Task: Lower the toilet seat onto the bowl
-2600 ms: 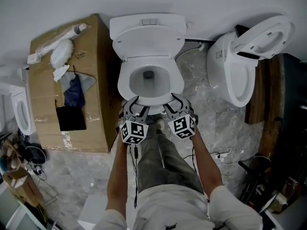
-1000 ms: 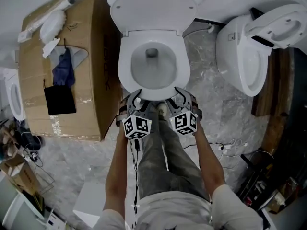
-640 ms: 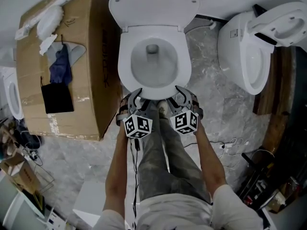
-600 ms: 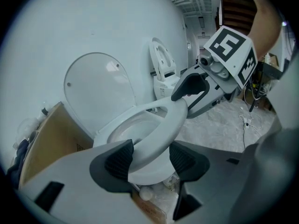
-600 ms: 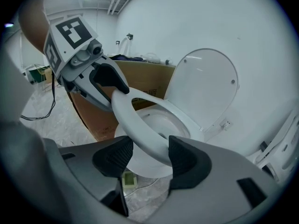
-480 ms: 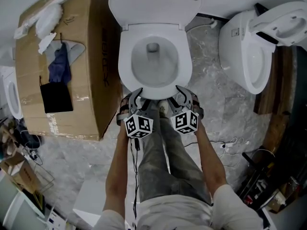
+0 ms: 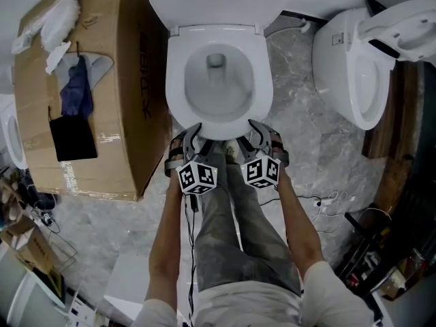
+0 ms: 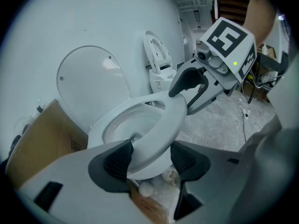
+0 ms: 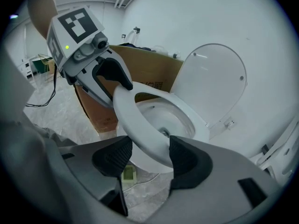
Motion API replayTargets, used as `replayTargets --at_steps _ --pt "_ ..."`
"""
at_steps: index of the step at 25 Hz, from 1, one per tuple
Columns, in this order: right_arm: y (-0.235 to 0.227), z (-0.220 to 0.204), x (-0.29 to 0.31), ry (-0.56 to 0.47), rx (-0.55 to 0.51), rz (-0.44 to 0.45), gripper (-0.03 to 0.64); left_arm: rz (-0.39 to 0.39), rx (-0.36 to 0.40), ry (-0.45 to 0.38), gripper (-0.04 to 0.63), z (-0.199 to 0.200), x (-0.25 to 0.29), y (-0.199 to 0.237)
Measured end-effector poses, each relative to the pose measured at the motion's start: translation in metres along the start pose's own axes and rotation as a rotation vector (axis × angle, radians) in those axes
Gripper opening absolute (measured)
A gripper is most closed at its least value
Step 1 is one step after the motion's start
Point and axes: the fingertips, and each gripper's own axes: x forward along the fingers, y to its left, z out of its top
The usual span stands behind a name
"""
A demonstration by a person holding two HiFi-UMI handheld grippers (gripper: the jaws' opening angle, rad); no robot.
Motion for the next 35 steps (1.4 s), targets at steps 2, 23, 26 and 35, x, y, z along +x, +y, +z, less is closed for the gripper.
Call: replayTargets --at_steps 2,23,26,35 --pt "0.004 -0.005 0.005 0.003 -0.012 0.002 0.249 0.0 0.007 0.01 0.272 -0.005 0.004 -0.003" --pt "0.032 -0.054 0.052 0.049 -0.077 0.076 0.267 -0.025 0.051 0.112 0.295 -0.054 0.054 -0.032" --pt "0.035 -0.057 0.056 0.059 -0.076 0.088 0.268 -0.033 0.047 0.124 0.298 -0.059 0.06 -0.035" --pt "0.04 -0.071 0.071 0.078 -0.102 0.108 0.27 -0.058 0.039 0.162 0.304 -0.07 0.075 -0.041"
